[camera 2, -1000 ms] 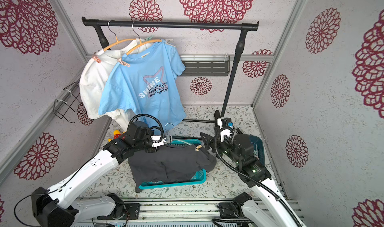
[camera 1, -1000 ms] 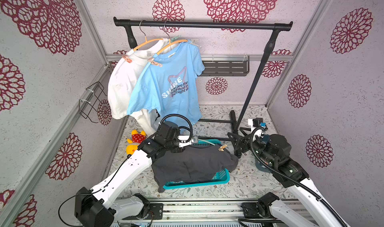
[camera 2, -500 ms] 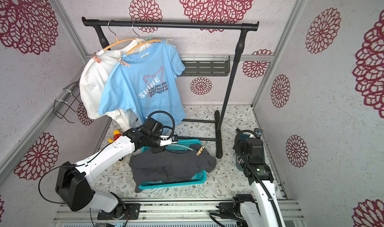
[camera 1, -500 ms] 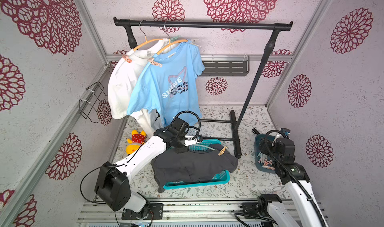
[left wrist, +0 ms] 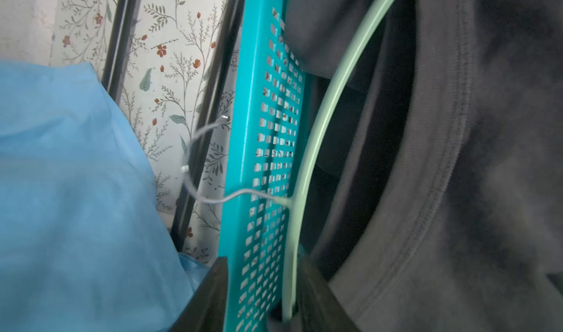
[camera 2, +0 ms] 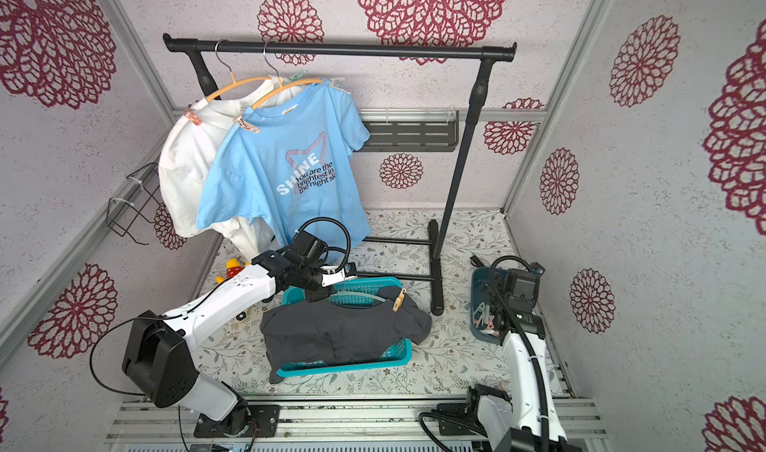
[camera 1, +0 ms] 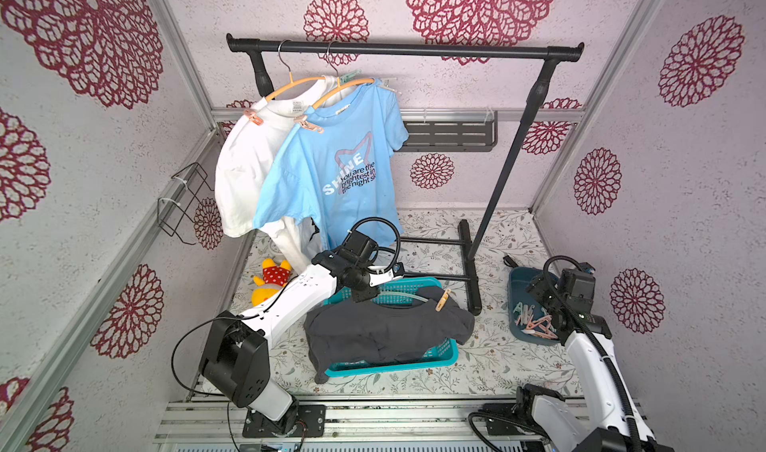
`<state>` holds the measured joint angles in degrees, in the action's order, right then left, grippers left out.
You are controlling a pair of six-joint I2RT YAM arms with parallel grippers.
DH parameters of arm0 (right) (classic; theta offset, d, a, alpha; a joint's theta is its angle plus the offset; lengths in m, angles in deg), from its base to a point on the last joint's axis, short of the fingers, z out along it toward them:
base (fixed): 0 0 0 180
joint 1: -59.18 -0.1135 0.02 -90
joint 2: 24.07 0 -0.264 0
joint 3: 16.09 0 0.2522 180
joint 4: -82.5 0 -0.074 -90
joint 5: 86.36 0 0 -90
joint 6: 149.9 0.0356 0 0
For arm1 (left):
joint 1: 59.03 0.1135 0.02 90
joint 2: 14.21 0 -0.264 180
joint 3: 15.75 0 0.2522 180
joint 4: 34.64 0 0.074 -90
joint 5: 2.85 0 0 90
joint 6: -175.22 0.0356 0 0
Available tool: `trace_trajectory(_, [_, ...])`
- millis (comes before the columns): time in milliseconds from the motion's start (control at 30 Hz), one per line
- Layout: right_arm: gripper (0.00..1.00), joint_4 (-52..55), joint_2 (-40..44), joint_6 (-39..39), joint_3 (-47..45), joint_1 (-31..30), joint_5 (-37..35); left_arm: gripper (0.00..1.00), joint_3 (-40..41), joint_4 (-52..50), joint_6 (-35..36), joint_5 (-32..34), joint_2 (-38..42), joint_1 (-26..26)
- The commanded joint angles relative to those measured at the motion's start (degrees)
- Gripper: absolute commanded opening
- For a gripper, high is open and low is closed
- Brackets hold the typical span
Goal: Use clothespins to secure the t-shirt on both sides of the hanger
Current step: Place the hanger in the basket.
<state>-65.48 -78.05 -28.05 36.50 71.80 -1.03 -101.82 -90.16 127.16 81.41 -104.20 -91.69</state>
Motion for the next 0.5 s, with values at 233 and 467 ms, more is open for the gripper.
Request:
trace_trajectory(233, [0.73,-4.7,-0.2,4.4,-3.7,0.8,-5.4,0.72,4.4,14.8,-8.7,-0.7,13.0,-0.5])
trace_trajectory(467, [0.73,-4.1,-6.3,2.0,-2.9,4.3,-2.8,0.76,6.5,14.9,-18.2,-2.0,18.1,-0.4])
